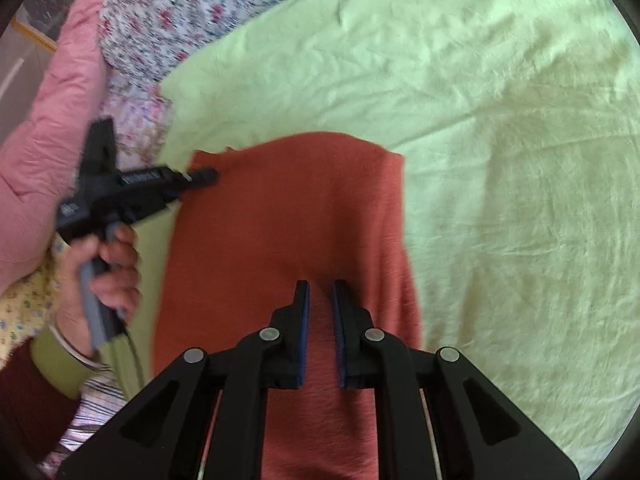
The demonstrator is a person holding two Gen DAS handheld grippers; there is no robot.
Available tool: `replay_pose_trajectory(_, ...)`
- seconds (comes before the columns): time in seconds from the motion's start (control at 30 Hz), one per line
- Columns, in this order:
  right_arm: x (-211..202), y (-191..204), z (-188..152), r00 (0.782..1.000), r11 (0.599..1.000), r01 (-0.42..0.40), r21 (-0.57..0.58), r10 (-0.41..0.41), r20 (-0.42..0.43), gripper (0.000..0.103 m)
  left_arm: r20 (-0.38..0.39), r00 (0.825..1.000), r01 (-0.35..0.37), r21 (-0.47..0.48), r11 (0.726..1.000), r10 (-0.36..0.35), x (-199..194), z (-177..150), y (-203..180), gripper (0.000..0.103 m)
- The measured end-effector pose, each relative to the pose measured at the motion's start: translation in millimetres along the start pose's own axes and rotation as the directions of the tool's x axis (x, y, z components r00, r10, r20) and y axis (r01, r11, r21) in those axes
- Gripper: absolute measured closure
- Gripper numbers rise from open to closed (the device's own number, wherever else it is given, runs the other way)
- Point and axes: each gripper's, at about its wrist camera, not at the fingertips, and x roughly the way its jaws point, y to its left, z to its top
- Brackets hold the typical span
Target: Fold small clothes
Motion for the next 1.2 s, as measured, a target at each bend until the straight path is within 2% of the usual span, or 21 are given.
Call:
replay_pose_trajectory(0.07,6.2,-8.0,1.3,1.0,0.999,-0.013,0.036,0.013,-0.007,0.093,0.032,0.998,-0.053,0.037,0.998,0.052,-4.2,4.1,-2.5,0.092)
replay_pose_trajectory(0.17,1.4,-7.1,3.7,1.0,0.999,-0.022,0.047,0.022,0.01,0.093,0.088,0.992,-0.091,0.052,0.994,0.087,-27.1,4.3,-1.1,0.082)
replay_pose_trajectory(0.3,-15.0,-3.0,1.8,0.999,0.998,-0.042,0.039,0.041,0.028,0.092,0.115,0.993,-0.011,0.059,0.998,0.004,-70.6,-11.9,2.1,0.082)
replay_pose_trajectory(0.37,-25.1,2.2,-3.8,0.998,0.998,-0.052,0.027,0.051,0.036,0.092,0.103,0.994,0.022,0.1,0.995,-0.032,-86.7,-31.9,-5.7,0.082)
replay_pose_trajectory(0.5,-37.3,14.3,-23.3,0.998,0.998,-0.066,0.005,0.066,0.025,0.092,0.034,0.992,0.117,0.178,0.977,-0.125,-107.2,-94.5,-28.7,0.082)
replay_pose_trajectory(0.7,-49.7,21.8,-69.1,0.999,0.999,-0.044,-0.01,0.044,-0.006,0.092,-0.066,0.981,0.19,0.186,0.964,-0.18,-118.1,-181.8,-42.9,0.083)
replay_pose_trajectory(0.8,-52.9,21.7,-91.1,0.999,0.999,-0.031,-0.01,0.031,-0.024,0.092,-0.105,0.982,0.171,0.188,0.967,-0.154,-113.2,-215.9,-41.1,0.083)
replay_pose_trajectory(0.93,-57.4,19.5,-123.0,0.999,1.0,-0.003,-0.02,0.002,-0.046,0.092,-0.124,0.983,0.158,0.179,0.971,-0.137,-113.7,-245.0,-32.7,0.083)
replay_pose_trajectory(1.03,-62.7,16.4,-141.5,0.999,1.0,0.011,-0.009,-0.012,-0.039,0.092,-0.13,0.983,0.15,0.178,0.973,-0.128,-110.5,-259.5,-26.4,0.081)
replay_pose_trajectory(1.2,-73.7,19.4,-164.7,0.996,0.996,0.084,-0.02,-0.084,0.003,0.09,-0.146,0.984,0.131,0.181,0.975,-0.105,-97.6,-269.3,-23.2,0.081)
